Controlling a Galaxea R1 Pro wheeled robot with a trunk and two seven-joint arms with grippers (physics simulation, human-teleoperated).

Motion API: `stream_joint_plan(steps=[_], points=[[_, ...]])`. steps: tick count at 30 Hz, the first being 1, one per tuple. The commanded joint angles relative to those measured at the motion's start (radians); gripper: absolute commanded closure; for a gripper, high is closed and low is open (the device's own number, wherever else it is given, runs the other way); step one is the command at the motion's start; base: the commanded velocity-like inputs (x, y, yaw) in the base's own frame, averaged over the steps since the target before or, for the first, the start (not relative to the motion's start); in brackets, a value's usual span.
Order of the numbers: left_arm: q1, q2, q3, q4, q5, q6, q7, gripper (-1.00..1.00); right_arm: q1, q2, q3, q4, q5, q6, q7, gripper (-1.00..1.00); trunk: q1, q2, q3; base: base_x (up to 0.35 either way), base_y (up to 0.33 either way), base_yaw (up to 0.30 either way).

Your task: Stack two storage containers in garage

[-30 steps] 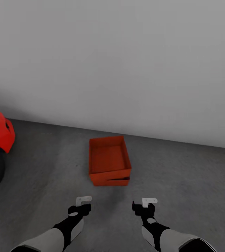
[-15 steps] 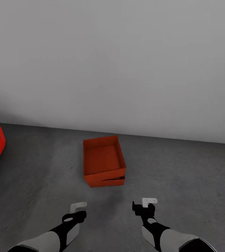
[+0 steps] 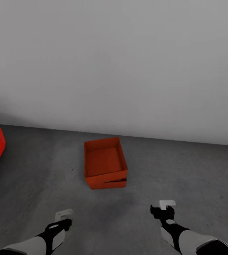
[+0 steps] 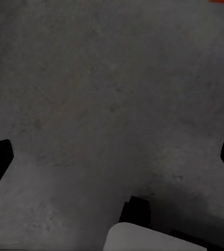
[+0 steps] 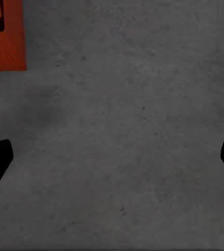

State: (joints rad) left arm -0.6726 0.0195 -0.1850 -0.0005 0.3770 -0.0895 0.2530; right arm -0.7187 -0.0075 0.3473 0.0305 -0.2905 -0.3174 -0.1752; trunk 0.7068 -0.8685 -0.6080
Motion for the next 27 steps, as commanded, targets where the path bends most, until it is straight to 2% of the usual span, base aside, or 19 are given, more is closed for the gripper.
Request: stream_joint_plan(steps=[1, 5, 8, 13, 17, 22, 27], points=[[0.001, 0.003, -0.009, 0.001, 0.012, -0.002, 0.002, -1.00, 0.002, -0.003, 0.009, 0.003, -0.008, -0.005, -0.001, -1.00, 0.000, -0.001, -0.001, 0.000, 0.000, 0.000], [0.029, 0.014, -0.009, 0.001, 0.065, -0.002, 0.001, -1.00, 0.076, -0.054, 0.011, 0.003, -0.007, 0.004, -0.004, -1.00, 0.000, -0.001, -0.001, 0.000, 0.000, 0.000], [0.066, 0.016, -0.009, 0.001, 0.097, -0.003, -0.001, -1.00, 0.126, -0.069, 0.012, 0.003, -0.003, 0.005, -0.001, -1.00, 0.000, -0.001, -0.001, 0.000, 0.000, 0.000], [0.129, 0.026, -0.009, 0.001, 0.118, -0.005, -0.003, -1.00, 0.220, -0.075, 0.013, 0.003, 0.025, 0.005, 0.003, -1.00, 0.000, -0.001, -0.001, 0.000, 0.000, 0.000], [0.189, 0.030, -0.010, 0.001, 0.121, -0.005, -0.003, -1.00, 0.287, -0.076, 0.013, 0.003, 0.086, 0.004, 0.018, -1.00, 0.000, -0.001, -0.001, 0.000, 0.000, 0.000], [0.233, 0.029, -0.010, 0.002, 0.121, -0.005, -0.003, -1.00, 0.306, -0.078, 0.013, 0.003, 0.110, 0.010, 0.082, -1.00, 0.000, -0.001, -0.001, 0.000, 0.000, 0.000], [0.263, 0.026, -0.010, 0.002, 0.121, -0.004, -0.003, -1.00, 0.314, -0.077, 0.013, 0.004, 0.115, 0.073, 0.161, -1.00, 0.000, -0.001, -0.001, 0.000, 0.000, 0.000]])
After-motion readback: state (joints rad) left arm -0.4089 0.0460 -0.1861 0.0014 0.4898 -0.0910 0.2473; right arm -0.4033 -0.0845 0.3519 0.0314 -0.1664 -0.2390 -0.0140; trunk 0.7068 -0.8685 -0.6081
